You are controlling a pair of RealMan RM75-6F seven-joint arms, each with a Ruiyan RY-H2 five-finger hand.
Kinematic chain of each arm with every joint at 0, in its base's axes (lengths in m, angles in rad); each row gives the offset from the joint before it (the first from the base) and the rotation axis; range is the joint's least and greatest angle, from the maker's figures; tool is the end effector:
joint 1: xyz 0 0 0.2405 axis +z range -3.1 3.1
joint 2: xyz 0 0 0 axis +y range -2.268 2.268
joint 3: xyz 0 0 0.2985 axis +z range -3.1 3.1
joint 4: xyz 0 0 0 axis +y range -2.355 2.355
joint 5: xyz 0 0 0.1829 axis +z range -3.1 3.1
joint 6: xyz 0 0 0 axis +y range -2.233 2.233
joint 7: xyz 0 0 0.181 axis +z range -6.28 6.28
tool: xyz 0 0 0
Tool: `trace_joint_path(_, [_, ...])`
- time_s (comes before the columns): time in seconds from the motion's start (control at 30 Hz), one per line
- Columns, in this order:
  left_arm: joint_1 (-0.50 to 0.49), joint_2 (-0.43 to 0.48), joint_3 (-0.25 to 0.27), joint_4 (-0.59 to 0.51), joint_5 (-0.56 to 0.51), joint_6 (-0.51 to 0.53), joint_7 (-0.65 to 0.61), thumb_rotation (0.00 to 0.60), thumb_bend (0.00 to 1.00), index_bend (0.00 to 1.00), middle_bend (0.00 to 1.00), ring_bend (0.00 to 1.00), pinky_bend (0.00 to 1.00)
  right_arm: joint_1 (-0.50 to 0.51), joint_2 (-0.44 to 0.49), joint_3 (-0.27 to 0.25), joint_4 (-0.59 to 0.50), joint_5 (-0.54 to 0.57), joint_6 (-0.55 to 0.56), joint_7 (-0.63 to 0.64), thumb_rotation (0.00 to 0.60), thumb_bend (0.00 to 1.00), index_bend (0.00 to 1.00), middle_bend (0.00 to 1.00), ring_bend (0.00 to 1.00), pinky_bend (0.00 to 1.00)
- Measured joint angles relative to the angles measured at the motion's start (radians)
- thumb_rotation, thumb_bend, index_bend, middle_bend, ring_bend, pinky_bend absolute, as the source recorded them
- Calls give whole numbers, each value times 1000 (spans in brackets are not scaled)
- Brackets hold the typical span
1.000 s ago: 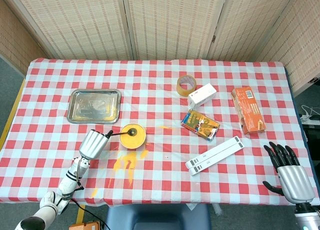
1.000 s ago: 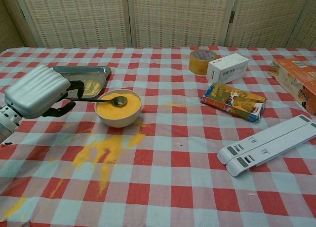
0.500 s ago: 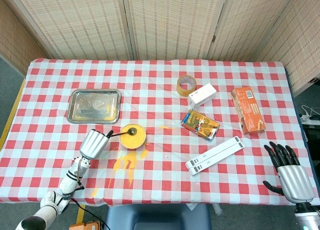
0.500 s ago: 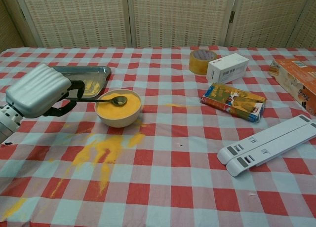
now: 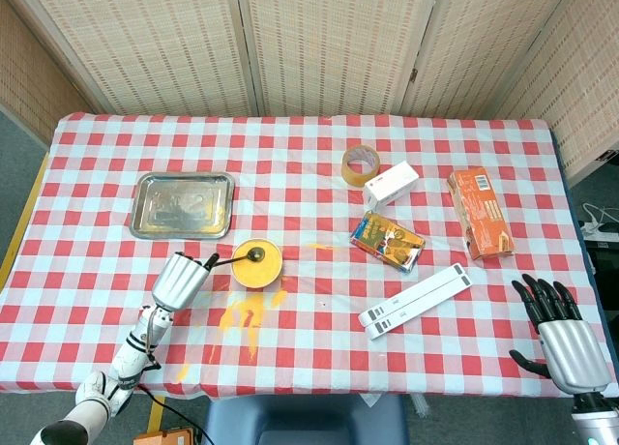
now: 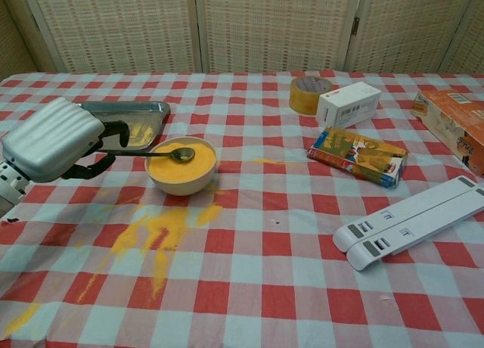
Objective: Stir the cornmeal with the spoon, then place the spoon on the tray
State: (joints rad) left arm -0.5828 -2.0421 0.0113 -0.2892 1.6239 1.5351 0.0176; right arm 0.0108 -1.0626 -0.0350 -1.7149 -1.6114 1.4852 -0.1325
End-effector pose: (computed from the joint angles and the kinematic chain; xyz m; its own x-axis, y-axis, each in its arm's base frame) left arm -0.2313 0.3679 -0.0343 0.6365 -0.3744 0.6743 0.5282 -0.4255 -0.7349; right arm -0.3257 -0.1768 0.1924 0.4778 -0.1090 0.8717 -0.8785 -0.0606 0.4740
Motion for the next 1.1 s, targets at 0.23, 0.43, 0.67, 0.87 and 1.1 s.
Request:
trace_joint_path(0.23, [-1, -8, 1, 14, 0, 9, -26, 600, 419, 486, 1000, 1000, 1000, 0, 0, 0, 0, 1, 0, -1, 600, 45, 0, 0, 0, 0])
trace_joint_path(0.43, [-1, -15, 0, 26, 0, 23, -52, 600, 417, 494, 1000, 1000, 1000, 0, -1, 0, 0, 2, -1, -4, 600, 46, 0, 0, 0, 0])
trace_joint_path(0.67, [0, -20, 0, 38, -2, 29, -84, 600, 419, 499, 1000, 1000, 1000, 0, -3, 1, 0, 4, -3, -8, 600, 45, 0, 0, 0, 0])
trace_joint_path(0.87, [2, -24, 1, 46, -4, 31, -112, 600, 425, 514, 1000, 1000, 1000, 0, -4, 1, 0, 6, -4, -11, 600, 45, 0, 0, 0, 0])
trace_joint_path(1.1, [1, -28, 1, 49, -6, 37, -129, 600, 429, 540, 1000, 1000, 1000, 0, -3, 1, -1, 5, -3, -10, 600, 46, 0, 0, 0, 0])
